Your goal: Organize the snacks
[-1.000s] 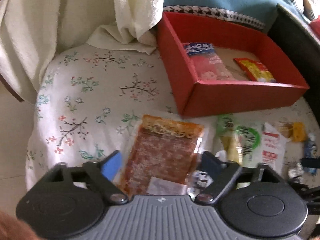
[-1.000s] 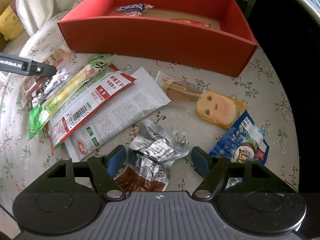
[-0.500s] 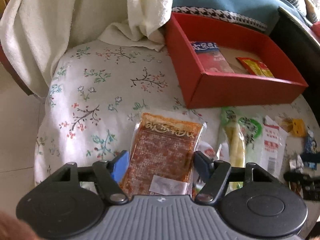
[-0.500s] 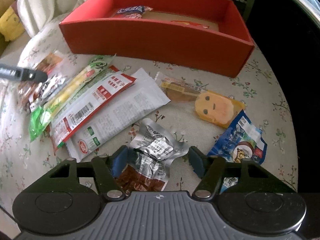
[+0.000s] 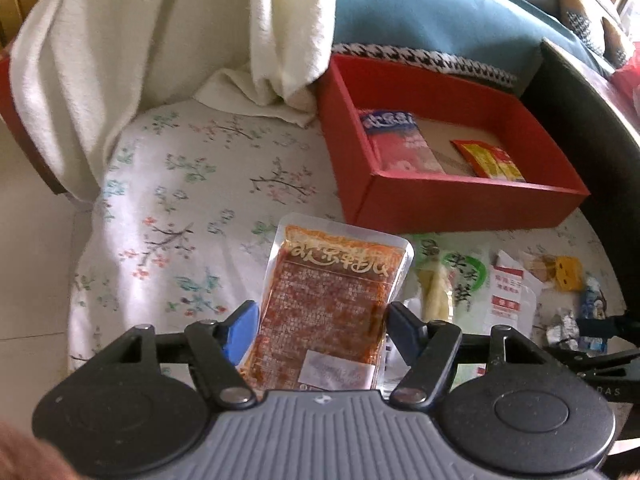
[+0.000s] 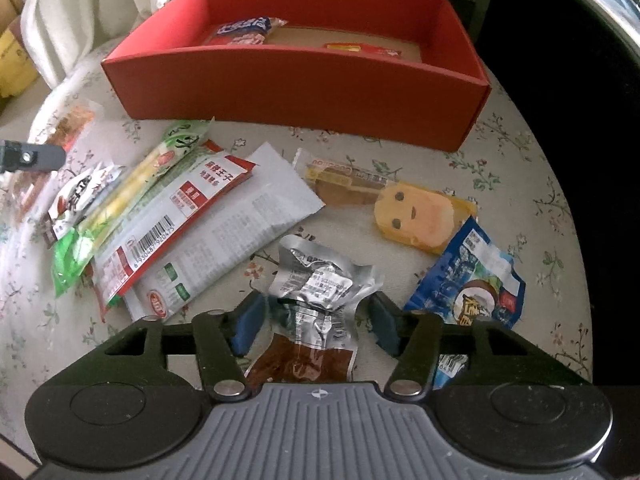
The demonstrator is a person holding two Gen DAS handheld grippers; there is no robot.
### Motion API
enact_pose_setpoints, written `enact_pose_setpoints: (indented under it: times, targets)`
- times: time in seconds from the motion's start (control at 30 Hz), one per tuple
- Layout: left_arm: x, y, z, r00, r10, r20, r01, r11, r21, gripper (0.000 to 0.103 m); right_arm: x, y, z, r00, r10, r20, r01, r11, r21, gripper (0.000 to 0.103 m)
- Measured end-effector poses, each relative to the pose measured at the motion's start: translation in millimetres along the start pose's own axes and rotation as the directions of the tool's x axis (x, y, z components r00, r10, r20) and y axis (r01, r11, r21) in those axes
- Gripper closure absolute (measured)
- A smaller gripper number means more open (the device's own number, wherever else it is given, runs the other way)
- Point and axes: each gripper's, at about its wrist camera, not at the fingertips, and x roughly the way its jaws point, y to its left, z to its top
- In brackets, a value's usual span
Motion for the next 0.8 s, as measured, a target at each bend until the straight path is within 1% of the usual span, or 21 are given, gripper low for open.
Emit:
enact_pose_setpoints:
  times: [0.03, 0.1, 0.17, 0.23, 0.27, 0.3, 0.37, 0.4, 0.43, 0.6, 0.8]
  targets:
    - [-0.9, -2.2, 0.0, 1.000, -0.007, 0.001, 0.007, 1.000, 0.003, 0.040, -0.6, -4.3, 0.3, 1.000, -0.009, -0.003, 0.009, 1.000, 0.015, 0.026]
    - [-2.9, -5.5, -0.2, 1.000, -0.016, 0.008, 0.016, 1.000, 0.013, 0.040, -4.3, -11.2, -0.7, 1.000, -0.002, 0.007, 0.001, 0.999, 0.036, 0.024]
    - [-4.2, -6.8, -0.8, 1.000, -0.028, 0.009, 0.027, 0.999, 0.017, 0.040, -4.1, -14.0, -2.2, 1.000, 0.010, 0.003, -0.010, 0.998, 0.059, 0.017]
    - [-4.3, -8.6, -1.4, 0.999, -0.034, 0.004, 0.034, 0.999, 0.021, 0.040, 3.4, -7.0, -5.0, 1.000, 0.013, -0.024, -0.012, 0.999, 0.042, 0.016]
    - [-4.0, -9.5, -1.5, 0.999, -0.035, 0.003, 0.035, 0.999, 0.024, 0.040, 5.6, 0.8, -7.3, 1.000, -0.026, -0.011, 0.026, 1.000, 0.010, 0.016]
    - [-4.1, -10.0, -2.1, 0.999, -0.036, 0.003, 0.036, 0.999, 0.027, 0.040, 6.8, 6.6, -7.7, 0.999, -0.049, 0.005, 0.049, 0.999, -0.019, 0.017]
    - [-4.3, -10.9, -3.8, 0.999, -0.038, -0.001, 0.038, 0.999, 0.030, 0.040, 3.7, 11.7, -7.0, 0.999, -0.032, 0.012, 0.032, 0.999, -0.023, 0.027]
    - [-4.4, -10.9, -4.2, 0.999, -0.038, -0.002, 0.038, 0.999, 0.033, 0.040, 1.6, 13.4, -6.9, 1.000, -0.014, 0.013, 0.015, 1.000, -0.024, 0.040]
    - [-4.6, -11.6, -4.8, 0.999, -0.038, -0.002, 0.038, 0.999, 0.035, 0.040, -0.1, 15.5, -7.0, 1.000, -0.023, 0.017, 0.023, 0.999, -0.025, 0.049]
    - [-8.1, -16.0, -5.3, 0.999, -0.048, 0.006, 0.048, 0.998, 0.047, 0.040, -3.8, 7.9, -7.0, 1.000, 0.005, 0.015, -0.005, 1.000, 0.009, 0.049]
    - [-12.8, -22.4, -1.0, 0.997, -0.074, 0.031, 0.072, 0.996, 0.050, 0.040, -20.0, -8.3, 0.9, 0.996, 0.021, 0.081, -0.026, 0.998, 0.059, 0.050]
